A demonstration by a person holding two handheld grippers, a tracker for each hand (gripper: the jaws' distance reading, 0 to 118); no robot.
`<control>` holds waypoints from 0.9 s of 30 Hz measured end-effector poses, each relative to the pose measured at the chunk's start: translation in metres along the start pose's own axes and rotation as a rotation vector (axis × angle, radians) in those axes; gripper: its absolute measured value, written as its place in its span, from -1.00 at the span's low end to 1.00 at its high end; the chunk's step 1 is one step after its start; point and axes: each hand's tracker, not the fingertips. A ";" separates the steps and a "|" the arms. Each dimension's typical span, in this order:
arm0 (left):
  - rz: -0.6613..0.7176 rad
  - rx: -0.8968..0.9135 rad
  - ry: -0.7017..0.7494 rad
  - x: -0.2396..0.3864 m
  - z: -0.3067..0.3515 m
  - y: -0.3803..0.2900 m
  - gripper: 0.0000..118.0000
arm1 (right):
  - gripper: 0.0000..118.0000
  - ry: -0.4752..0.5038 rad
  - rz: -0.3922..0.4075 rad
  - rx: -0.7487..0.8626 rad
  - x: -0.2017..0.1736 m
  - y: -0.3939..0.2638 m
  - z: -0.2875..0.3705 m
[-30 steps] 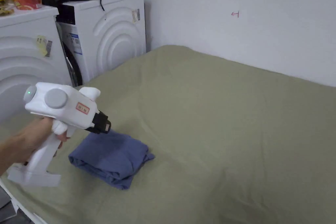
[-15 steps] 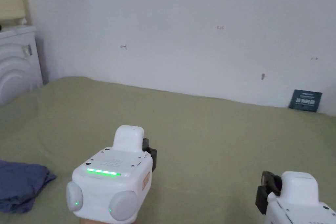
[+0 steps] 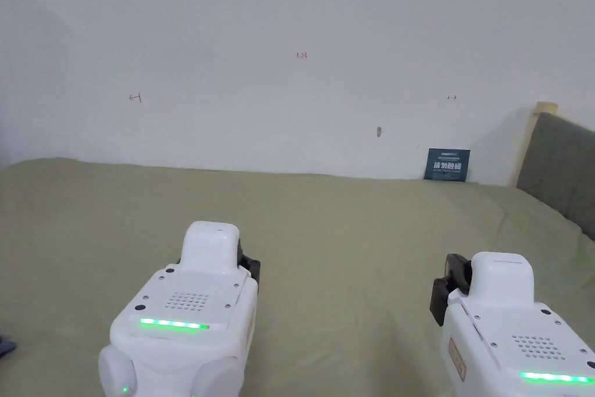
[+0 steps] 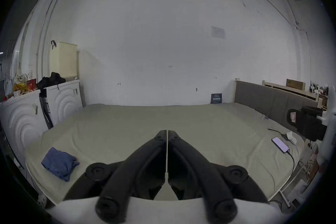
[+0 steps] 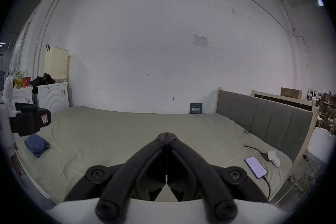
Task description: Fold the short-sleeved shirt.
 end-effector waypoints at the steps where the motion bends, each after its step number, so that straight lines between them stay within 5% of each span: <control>1: -0.001 0.004 -0.002 -0.001 0.000 0.001 -0.97 | -1.00 0.002 0.004 0.000 0.001 0.000 0.000; 22: -0.005 0.004 0.061 -0.036 -0.002 0.016 -0.88 | -1.00 0.095 0.024 0.005 -0.027 0.013 -0.012; 23: -0.003 0.000 0.064 -0.037 -0.002 0.016 -0.69 | -0.91 0.095 0.012 0.010 -0.025 0.014 -0.012; 24: -0.003 -0.001 0.070 -0.038 -0.003 0.015 -0.29 | -0.58 0.083 0.001 0.018 -0.023 0.016 -0.011; 26: 0.003 -0.012 0.075 -0.042 -0.008 0.013 1.00 | 1.00 0.089 -0.048 -0.009 -0.019 0.021 -0.016; 27: 0.040 0.020 0.013 -0.040 -0.007 0.008 0.99 | 0.88 0.043 -0.072 0.099 -0.017 0.020 0.001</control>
